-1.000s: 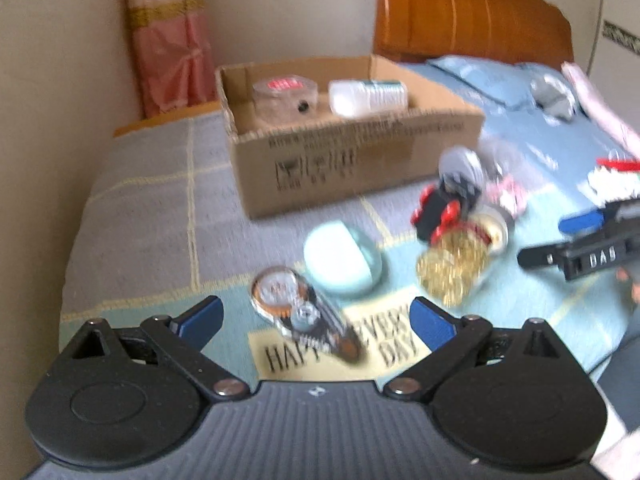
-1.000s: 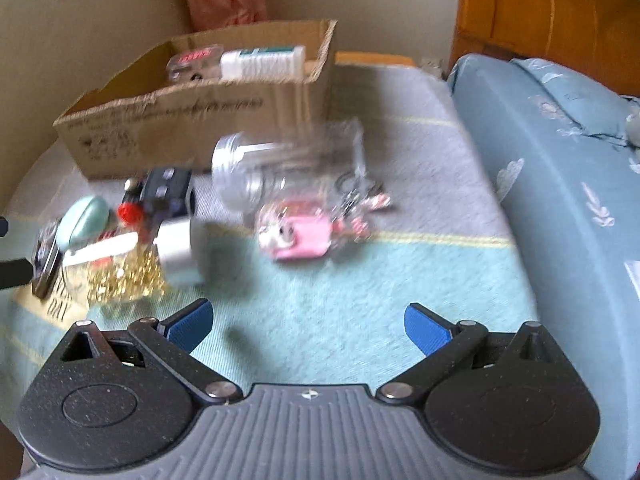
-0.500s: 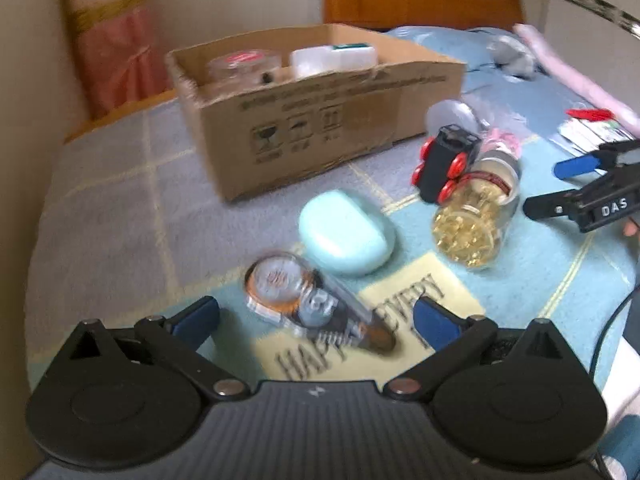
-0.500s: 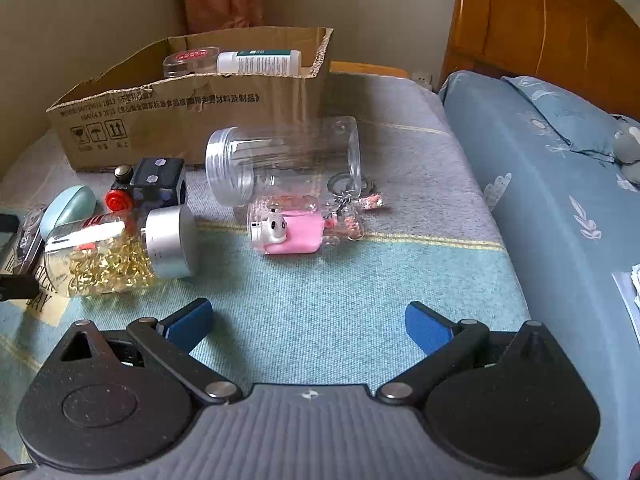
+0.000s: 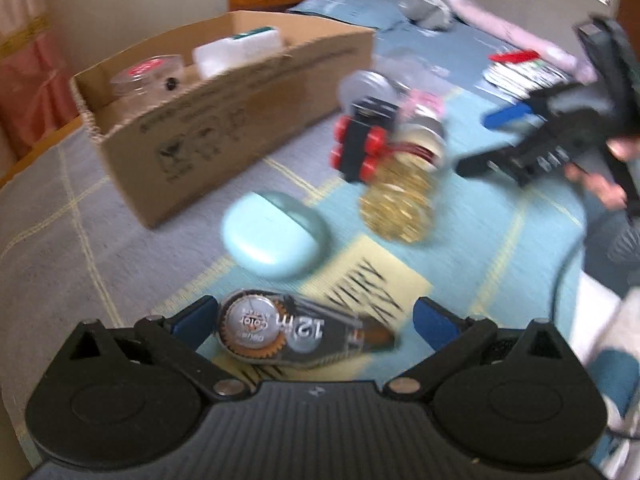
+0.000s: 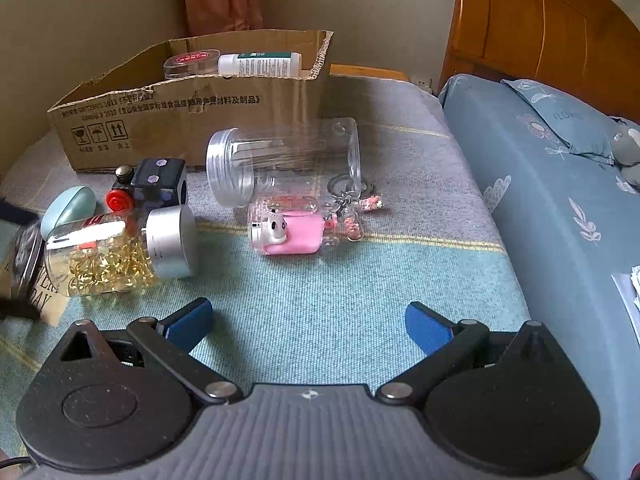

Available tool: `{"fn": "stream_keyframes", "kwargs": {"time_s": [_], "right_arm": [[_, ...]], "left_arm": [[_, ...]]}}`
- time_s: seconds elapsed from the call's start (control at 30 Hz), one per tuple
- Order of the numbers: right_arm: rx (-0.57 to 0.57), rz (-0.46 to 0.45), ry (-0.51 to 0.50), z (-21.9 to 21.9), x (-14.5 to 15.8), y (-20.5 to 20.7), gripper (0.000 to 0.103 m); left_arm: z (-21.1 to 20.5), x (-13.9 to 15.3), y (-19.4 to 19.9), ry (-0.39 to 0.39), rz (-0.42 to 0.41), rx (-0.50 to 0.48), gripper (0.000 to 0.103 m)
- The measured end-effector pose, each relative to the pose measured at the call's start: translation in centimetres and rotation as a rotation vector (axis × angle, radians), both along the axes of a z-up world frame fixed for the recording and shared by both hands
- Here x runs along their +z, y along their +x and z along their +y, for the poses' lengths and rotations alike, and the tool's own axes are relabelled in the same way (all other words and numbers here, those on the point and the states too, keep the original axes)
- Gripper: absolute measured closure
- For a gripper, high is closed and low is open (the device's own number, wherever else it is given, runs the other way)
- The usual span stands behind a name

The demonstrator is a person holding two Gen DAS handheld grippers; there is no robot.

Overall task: Organize rigid objects
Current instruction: 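Grasp the correction tape with the left tool, then grasp the pink keychain with the right tool while the left tool holds the tape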

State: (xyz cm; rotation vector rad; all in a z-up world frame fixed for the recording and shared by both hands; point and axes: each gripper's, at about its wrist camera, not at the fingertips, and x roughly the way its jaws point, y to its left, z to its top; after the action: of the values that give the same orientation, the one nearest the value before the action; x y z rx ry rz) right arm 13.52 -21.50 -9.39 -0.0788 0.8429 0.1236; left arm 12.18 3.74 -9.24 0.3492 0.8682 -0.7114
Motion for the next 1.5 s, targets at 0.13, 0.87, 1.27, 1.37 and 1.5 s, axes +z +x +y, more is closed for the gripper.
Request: {"fn": "stream_keyframes", "kwargs": {"time_s": [0.13,0.87,1.27,1.37,1.5], "right_arm": [[0.01,-0.011,0.0,0.1,-0.1,-0.2,0.0],[0.13,-0.003,-0.027,0.6,0.3,1.3,0.004],[0.133,-0.055,-0.048,1.5,1.1,3.1,0.037],[0.129,-0.067,-0.049,2.0,1.1,3.3,0.047],[0.124,-0.055,-0.05,1.9,1.2,3.1,0.047]], "left_arm": [[0.2,0.0,-1.1,-0.01,-0.007,0.037,0.001],[1.6,0.3,-1.6,-0.041,-0.033,-0.002,0.014],[1.5,0.2,-1.9,-0.06,-0.055,0.036,0.014],[1.5,0.3,-1.9,-0.058,-0.053,0.042,0.014],[1.4,0.3,-1.8,-0.054,-0.052,0.049,0.014]]}}
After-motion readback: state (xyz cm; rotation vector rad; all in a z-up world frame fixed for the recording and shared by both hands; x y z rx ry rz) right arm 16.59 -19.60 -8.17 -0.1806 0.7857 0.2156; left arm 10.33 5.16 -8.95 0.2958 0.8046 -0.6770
